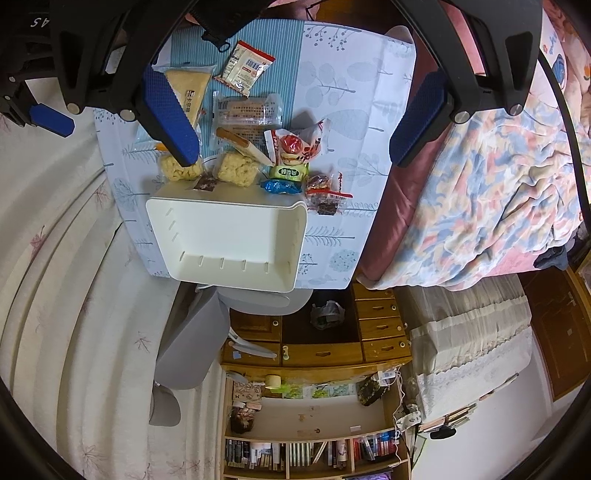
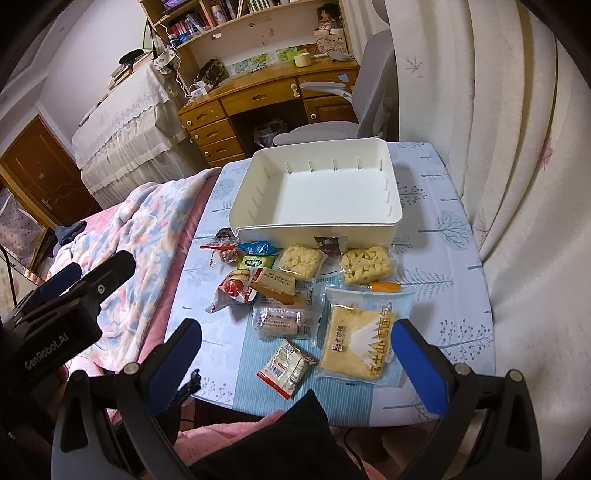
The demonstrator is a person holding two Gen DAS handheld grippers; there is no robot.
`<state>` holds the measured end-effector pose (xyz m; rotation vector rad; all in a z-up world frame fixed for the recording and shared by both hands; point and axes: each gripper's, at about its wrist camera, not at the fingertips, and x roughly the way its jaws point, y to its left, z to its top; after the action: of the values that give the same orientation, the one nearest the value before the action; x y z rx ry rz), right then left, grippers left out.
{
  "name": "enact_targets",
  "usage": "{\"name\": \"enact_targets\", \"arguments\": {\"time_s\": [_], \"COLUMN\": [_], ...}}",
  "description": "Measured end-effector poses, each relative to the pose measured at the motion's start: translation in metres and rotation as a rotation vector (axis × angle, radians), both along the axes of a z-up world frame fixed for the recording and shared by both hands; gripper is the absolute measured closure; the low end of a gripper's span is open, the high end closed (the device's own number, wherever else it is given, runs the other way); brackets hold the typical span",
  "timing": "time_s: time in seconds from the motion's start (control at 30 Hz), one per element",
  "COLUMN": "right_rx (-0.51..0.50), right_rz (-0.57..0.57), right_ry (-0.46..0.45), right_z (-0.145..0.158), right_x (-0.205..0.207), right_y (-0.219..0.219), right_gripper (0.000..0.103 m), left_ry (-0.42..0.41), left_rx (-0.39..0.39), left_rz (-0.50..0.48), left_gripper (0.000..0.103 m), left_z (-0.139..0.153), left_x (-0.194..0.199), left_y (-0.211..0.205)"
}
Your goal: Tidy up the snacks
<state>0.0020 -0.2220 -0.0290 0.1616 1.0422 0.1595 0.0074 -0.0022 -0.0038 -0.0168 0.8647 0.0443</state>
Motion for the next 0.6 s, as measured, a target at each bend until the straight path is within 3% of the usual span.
{"name": "enact_targets", "arguments": {"time_s": [0.37,0.6], "right_rx": [0.093,0.134], "right_rz": [0.02,0.034], "right_ry": [0.035,0.111], "right_z": [-0.006,-0.027], "right_x": [0.006,0.009], "right_y": [-0.023,-0.039], "right_gripper": [0.0,0.0], "left_ry": [-0.007,0.064], "left_rx": [0.006,-0.04], "left_rz": [0.032,0.1], "left_gripper": [0.001,0.001], "left_z": [0.006,-0.01], "left_x": [-0.001,-0.003], "left_y": [-0.008,-0.002]}}
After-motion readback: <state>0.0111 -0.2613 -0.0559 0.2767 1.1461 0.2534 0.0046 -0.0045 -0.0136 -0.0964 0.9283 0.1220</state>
